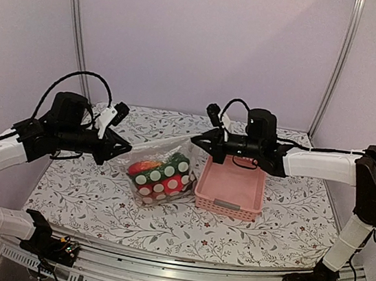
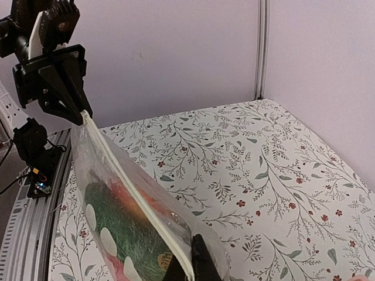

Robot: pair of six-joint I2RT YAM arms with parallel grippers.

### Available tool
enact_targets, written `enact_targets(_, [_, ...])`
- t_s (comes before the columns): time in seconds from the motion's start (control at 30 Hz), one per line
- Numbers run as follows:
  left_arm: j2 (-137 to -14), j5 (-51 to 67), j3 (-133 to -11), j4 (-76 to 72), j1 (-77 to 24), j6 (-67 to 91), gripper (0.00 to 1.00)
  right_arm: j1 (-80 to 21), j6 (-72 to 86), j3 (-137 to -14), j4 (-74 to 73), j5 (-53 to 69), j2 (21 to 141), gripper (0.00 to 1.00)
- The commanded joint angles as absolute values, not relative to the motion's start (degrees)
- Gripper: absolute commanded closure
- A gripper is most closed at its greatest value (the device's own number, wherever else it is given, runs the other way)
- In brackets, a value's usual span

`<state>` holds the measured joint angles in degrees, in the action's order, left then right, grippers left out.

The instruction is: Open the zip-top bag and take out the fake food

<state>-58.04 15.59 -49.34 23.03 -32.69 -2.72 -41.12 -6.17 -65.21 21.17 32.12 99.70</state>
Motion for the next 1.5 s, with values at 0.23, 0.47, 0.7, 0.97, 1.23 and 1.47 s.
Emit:
enact_targets(0.23, [-51.52,8.61,-46.46,33.91,-30.83,-0.66,0.91,-35.71,-5.1,-71.37,27.81,32.15,105.4,1.0])
enact_targets(0.47, [-50.81,9.13,-47.71,37.01,-30.76,-0.27,0.89,-35.59,-4.18,-74.89,28.54,33.15,108.97,1.0])
enact_targets(0.7, [-55.05,15.96,-55.09,36.71,-31.68,-1.42,0.67,-36.3,-3.77,-76.88,29.37,40.66,110.92,1.0])
enact_targets(0.97, [-61.31,16.91,-67.94,32.96,-32.63,2.26,0.33,-37.35,-7.24,-76.55,26.86,43.41,109.39,1.0])
enact_targets(1.23, [-75.77,13.52,-77.37,40.82,-37.03,0.46,0.19,-37.52,-9.85,-76.05,24.1,43.95,108.05,1.0])
enact_targets(1.47, [-84.9,10.96,-81.47,43.16,-37.83,0.26,0.3,-37.7,-10.89,-74.66,23.05,44.12,106.76,1.0])
